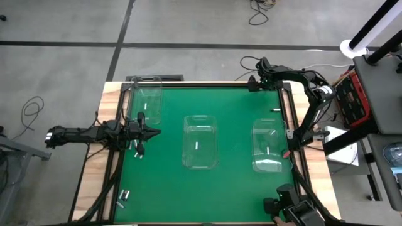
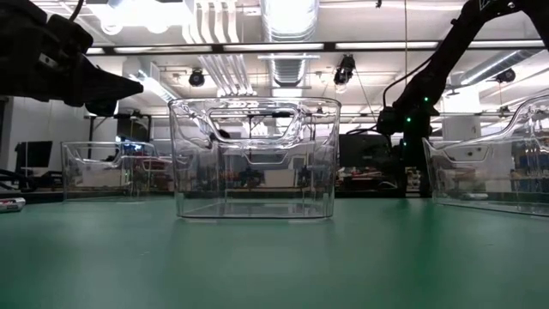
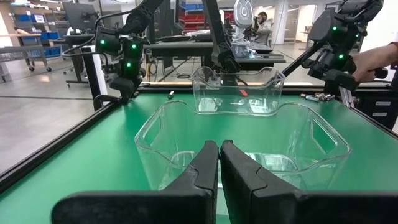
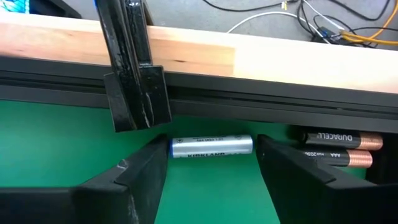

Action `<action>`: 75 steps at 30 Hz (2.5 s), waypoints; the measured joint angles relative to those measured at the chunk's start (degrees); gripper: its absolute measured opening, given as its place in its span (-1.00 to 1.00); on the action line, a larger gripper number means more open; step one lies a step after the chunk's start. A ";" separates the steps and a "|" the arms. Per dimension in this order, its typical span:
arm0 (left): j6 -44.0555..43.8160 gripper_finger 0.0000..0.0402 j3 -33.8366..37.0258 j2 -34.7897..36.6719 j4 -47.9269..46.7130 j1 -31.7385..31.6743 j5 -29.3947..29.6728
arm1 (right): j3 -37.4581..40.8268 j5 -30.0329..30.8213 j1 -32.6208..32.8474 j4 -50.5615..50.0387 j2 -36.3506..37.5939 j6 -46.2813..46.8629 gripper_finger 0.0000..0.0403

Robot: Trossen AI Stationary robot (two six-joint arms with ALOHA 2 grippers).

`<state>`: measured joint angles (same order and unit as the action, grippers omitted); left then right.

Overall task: Sort batteries
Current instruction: Put the white battery into the right transparent bin

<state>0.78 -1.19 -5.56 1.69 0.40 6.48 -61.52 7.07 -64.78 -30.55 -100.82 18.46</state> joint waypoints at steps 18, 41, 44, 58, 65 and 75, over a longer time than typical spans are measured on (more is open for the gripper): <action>0.00 -1.00 0.00 0.00 0.01 -0.01 0.00 | 0.10 0.02 0.05 -1.55 1.03 1.47 -0.02; 0.00 -1.00 0.00 0.01 0.01 0.00 0.00 | 0.07 1.49 39.86 -23.99 34.25 19.26 -0.04; 0.00 -1.00 0.00 0.00 0.00 0.00 0.00 | 0.07 1.86 47.29 -29.89 38.70 27.64 -0.06; 0.00 -1.00 0.00 0.01 0.01 -0.01 0.00 | 7.40 -0.88 69.89 -47.67 40.22 60.05 -0.06; 0.00 -1.00 0.00 0.00 0.02 -0.02 0.00 | 17.95 -10.56 70.32 -35.50 35.48 59.24 -0.04; 0.00 -1.00 0.00 0.02 0.01 0.00 0.00 | 20.90 -12.07 70.30 -32.98 31.63 58.46 0.13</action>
<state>0.78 -1.19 -5.54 1.71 0.40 6.48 -40.62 -4.99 5.52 -63.53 -69.19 76.91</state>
